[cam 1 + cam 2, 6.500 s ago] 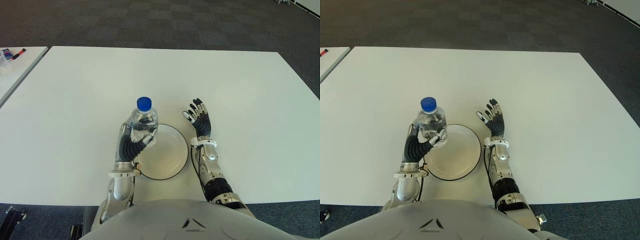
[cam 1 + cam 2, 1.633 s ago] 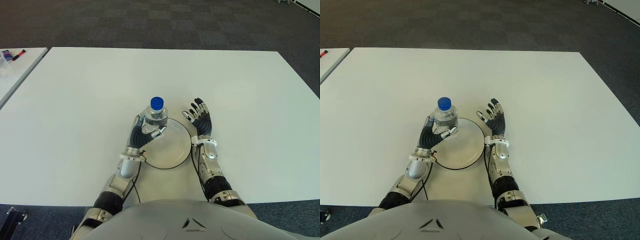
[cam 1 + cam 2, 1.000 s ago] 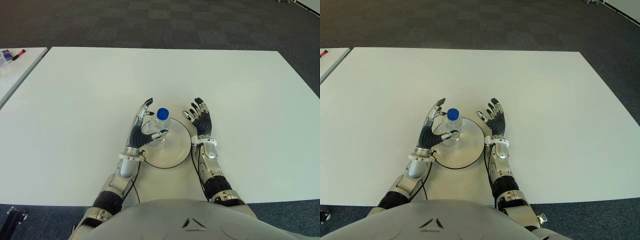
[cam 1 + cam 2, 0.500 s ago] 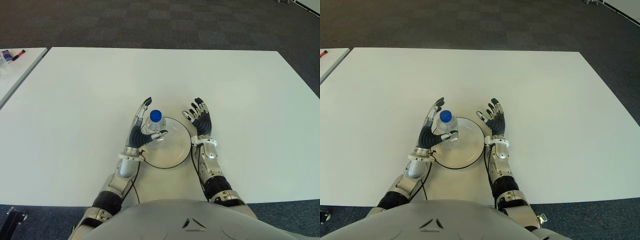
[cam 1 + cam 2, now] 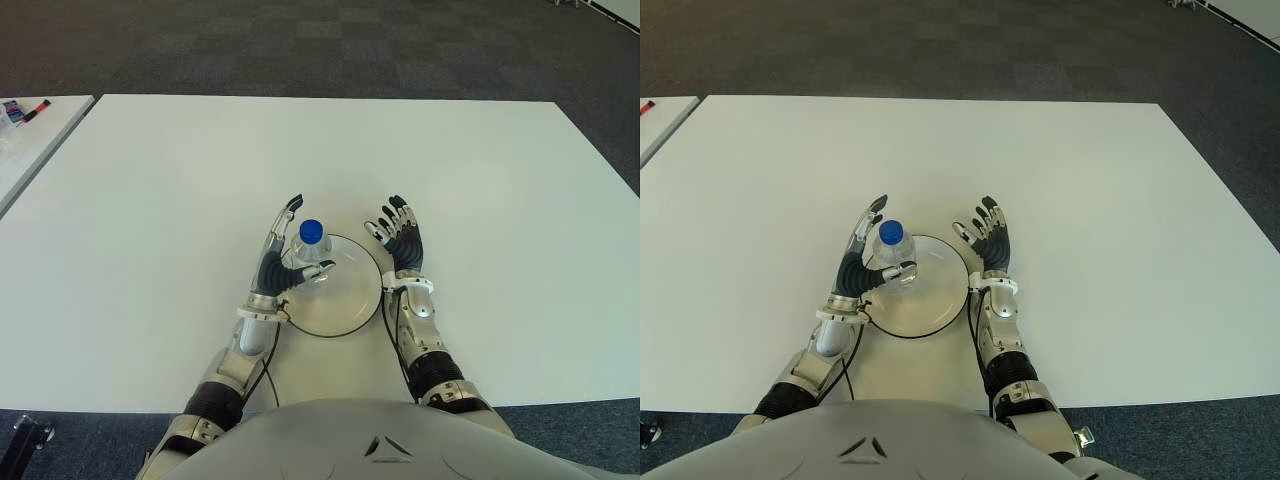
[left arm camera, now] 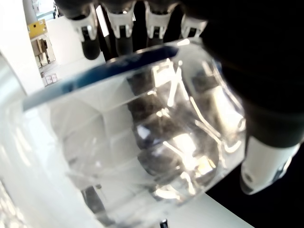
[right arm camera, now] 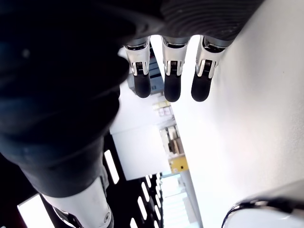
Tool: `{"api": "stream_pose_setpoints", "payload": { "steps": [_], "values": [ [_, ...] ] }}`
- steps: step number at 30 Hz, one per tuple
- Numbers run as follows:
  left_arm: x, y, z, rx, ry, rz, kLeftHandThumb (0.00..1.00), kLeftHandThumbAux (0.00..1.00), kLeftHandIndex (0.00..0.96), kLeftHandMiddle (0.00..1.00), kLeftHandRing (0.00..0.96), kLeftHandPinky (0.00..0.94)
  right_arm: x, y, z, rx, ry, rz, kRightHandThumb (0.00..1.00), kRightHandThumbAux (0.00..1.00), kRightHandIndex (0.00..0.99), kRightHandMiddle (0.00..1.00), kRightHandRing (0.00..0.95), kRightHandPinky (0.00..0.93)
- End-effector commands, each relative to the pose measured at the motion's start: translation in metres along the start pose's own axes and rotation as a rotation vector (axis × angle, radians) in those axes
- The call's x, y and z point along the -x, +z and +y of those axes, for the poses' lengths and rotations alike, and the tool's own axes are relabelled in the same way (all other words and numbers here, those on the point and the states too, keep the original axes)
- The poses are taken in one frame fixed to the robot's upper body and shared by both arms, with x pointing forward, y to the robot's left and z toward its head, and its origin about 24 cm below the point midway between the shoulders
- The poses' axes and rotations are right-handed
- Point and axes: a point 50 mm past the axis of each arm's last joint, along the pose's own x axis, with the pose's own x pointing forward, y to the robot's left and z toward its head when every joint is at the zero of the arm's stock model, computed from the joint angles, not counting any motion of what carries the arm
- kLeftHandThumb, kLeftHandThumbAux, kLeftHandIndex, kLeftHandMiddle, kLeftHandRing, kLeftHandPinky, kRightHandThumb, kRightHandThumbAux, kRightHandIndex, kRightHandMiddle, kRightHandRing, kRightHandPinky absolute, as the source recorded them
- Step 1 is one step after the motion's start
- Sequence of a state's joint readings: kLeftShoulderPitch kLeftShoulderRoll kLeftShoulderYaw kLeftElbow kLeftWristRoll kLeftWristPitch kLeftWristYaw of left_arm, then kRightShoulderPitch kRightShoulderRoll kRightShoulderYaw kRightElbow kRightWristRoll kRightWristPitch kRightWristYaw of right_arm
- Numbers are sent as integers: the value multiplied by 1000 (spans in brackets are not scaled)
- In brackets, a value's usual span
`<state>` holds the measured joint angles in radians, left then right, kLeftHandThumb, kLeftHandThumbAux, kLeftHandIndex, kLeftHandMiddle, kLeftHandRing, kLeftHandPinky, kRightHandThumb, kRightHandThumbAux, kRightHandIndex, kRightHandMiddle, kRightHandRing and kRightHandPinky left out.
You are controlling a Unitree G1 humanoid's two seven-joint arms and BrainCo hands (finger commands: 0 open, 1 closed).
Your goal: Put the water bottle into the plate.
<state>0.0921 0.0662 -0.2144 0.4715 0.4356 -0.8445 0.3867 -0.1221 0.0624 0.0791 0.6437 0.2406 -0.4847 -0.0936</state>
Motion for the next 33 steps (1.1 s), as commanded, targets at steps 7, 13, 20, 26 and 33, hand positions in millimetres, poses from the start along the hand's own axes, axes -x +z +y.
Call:
{"api": "stream_pose_setpoints", "payload": {
  "steps": [7,13,20,26,33],
  "values": [
    [15,-14,1,-32,-39,110,0,738,72,74,47,57,19,-31,43,-157,-15,171,0,903,122,118,116,163],
    [15,-15,1,-31,-40,121,0,740,70,71,45,55,19,-31,43,-158,-11,167,0,906,121,119,117,158],
    [15,-15,3,-16,-32,134,0,745,66,67,43,57,19,-32,43,-158,-9,166,0,905,116,115,113,153],
    [14,-13,7,2,-16,134,0,748,66,68,47,64,18,-32,43,-156,-11,163,0,898,116,113,109,152],
    [9,-6,13,19,14,99,0,753,78,76,51,61,18,-32,42,-147,-9,170,0,889,119,116,111,155]
  ]
}}
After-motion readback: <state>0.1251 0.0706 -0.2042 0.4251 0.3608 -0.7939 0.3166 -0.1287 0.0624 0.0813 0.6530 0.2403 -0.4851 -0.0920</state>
